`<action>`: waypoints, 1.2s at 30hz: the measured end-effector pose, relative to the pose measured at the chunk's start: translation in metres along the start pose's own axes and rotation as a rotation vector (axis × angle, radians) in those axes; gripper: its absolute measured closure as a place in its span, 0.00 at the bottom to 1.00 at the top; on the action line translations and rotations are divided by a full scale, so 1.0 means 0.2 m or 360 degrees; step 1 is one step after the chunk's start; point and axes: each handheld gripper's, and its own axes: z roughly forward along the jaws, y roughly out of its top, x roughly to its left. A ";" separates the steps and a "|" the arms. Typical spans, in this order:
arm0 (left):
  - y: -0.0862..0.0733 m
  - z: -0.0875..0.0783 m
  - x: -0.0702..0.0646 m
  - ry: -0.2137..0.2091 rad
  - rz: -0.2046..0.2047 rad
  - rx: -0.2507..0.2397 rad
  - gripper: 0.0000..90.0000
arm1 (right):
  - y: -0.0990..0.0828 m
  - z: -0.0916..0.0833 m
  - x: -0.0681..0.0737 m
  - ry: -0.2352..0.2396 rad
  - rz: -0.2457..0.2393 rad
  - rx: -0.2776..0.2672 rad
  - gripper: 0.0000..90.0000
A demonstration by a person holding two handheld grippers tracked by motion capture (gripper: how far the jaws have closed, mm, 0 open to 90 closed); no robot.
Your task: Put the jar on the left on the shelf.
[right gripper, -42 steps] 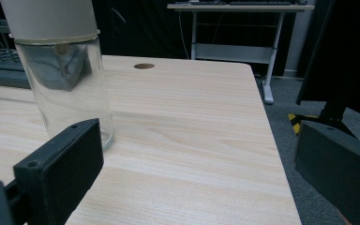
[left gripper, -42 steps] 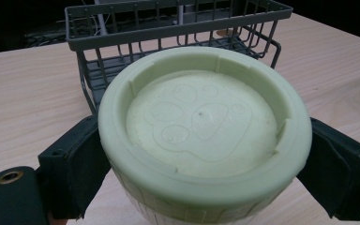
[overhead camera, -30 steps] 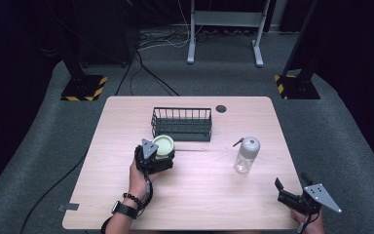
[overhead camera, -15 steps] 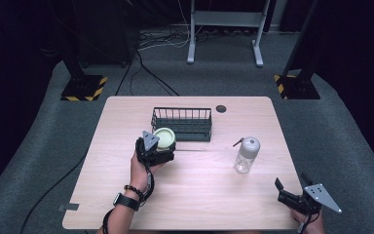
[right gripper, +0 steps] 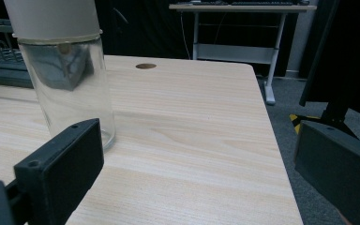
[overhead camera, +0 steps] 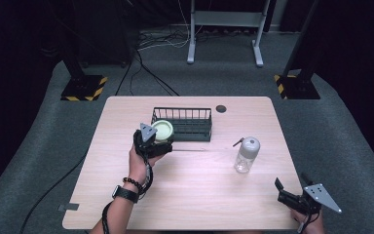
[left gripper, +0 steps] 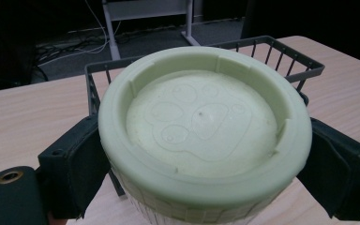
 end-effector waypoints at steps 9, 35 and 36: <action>0.08 0.04 0.02 0.0021 -0.0004 -0.0020 0.12 | 0.00 0.00 0.00 0.0004 0.0003 0.0004 0.01; 0.29 0.22 0.08 0.0041 0.0013 -0.0026 0.12 | 0.00 0.01 0.00 0.0012 0.0009 0.0014 0.01; 0.30 0.23 0.08 0.0042 0.0015 -0.0023 0.12 | 0.00 0.01 0.00 0.0013 0.0008 0.0014 0.01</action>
